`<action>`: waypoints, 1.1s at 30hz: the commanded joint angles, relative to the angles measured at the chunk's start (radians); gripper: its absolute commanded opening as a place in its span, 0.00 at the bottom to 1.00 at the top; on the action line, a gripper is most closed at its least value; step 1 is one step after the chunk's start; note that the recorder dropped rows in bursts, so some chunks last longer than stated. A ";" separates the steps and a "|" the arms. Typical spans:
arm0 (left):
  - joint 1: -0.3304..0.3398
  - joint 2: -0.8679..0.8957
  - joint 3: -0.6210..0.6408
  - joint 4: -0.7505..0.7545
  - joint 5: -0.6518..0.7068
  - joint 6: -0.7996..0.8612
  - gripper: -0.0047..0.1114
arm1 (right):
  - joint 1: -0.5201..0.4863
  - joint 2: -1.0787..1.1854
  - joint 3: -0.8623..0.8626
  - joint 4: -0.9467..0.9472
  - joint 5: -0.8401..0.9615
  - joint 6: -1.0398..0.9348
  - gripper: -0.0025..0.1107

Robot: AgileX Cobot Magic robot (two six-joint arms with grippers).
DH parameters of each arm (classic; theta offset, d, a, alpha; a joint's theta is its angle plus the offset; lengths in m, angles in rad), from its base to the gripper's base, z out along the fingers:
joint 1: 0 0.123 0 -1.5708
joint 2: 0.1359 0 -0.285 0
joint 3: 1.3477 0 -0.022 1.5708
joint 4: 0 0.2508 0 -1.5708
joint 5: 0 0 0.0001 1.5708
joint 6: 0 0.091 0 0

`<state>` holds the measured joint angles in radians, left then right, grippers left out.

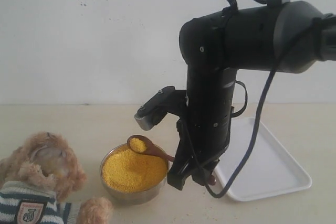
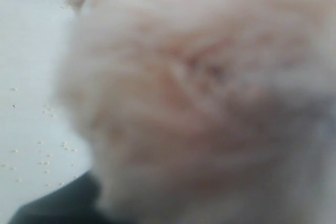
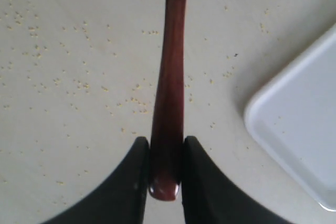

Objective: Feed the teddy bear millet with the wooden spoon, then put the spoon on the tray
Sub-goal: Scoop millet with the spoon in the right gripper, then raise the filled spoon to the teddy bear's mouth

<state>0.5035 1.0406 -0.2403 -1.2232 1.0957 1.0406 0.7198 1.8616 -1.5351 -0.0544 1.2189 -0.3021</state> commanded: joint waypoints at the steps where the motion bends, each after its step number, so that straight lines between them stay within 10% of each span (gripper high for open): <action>1: 0.002 -0.007 0.001 -0.022 0.023 0.008 0.07 | -0.012 -0.015 -0.001 -0.004 0.002 -0.001 0.05; 20: 0.002 -0.007 0.001 -0.022 0.023 0.008 0.07 | -0.010 -0.058 0.000 0.121 0.002 -0.018 0.05; 33: 0.002 -0.007 0.001 -0.022 0.023 0.008 0.07 | 0.201 -0.085 0.000 0.013 0.002 -0.003 0.05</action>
<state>0.5035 1.0406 -0.2403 -1.2232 1.0957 1.0406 0.8895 1.7921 -1.5336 -0.0101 1.2189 -0.3127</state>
